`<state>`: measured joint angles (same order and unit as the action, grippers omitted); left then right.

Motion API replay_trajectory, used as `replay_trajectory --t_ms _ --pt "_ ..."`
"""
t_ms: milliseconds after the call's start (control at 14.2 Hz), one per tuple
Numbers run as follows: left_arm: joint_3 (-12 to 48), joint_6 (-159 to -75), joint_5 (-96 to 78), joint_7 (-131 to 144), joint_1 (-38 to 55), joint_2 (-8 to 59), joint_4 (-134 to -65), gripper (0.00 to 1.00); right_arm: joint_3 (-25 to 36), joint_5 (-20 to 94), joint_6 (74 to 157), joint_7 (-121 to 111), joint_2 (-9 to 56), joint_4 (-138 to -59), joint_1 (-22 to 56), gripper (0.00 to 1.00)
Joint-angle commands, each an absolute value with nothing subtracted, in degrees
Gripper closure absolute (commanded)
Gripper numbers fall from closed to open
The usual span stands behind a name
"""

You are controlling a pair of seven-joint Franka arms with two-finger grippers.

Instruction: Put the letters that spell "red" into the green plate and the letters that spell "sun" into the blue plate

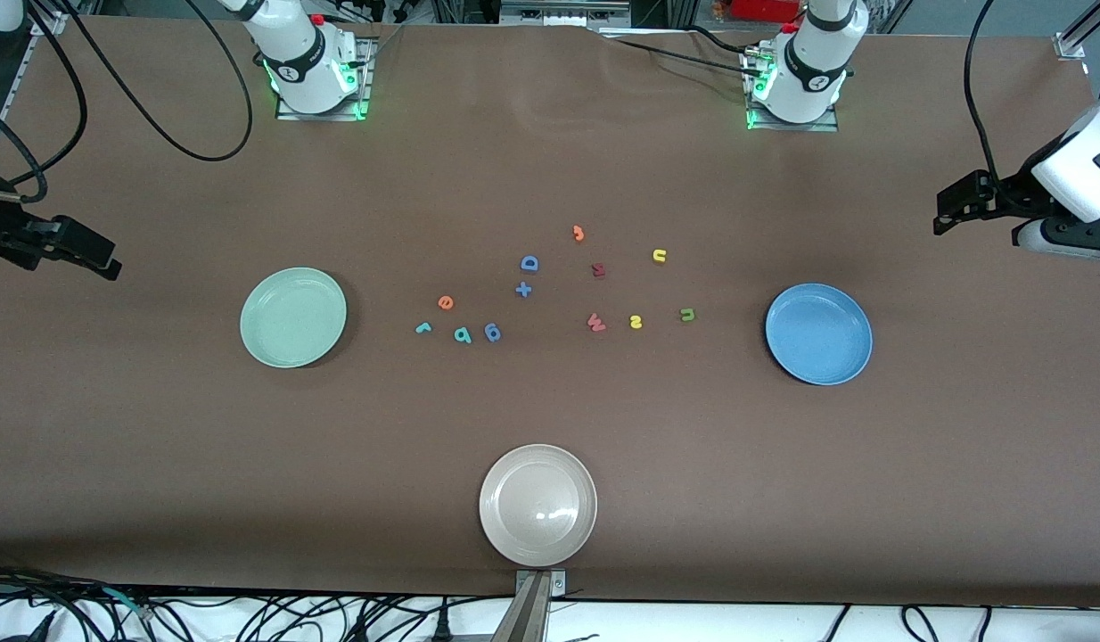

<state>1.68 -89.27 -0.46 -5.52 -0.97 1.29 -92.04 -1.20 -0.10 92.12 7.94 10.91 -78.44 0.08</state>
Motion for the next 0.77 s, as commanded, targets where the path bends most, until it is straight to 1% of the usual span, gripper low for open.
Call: replay_trajectory --t_ms 0,704 --pt "1.67 -87.28 -2.37 -4.48 -1.14 1.67 -90.44 0.0 -1.67 4.02 93.5 8.44 12.21 -78.39 -0.18 0.0" --pt "1.67 -87.28 -2.37 -4.48 -1.14 1.67 -90.44 0.0 -1.49 3.34 92.73 7.47 13.62 -78.75 -0.53 0.0"
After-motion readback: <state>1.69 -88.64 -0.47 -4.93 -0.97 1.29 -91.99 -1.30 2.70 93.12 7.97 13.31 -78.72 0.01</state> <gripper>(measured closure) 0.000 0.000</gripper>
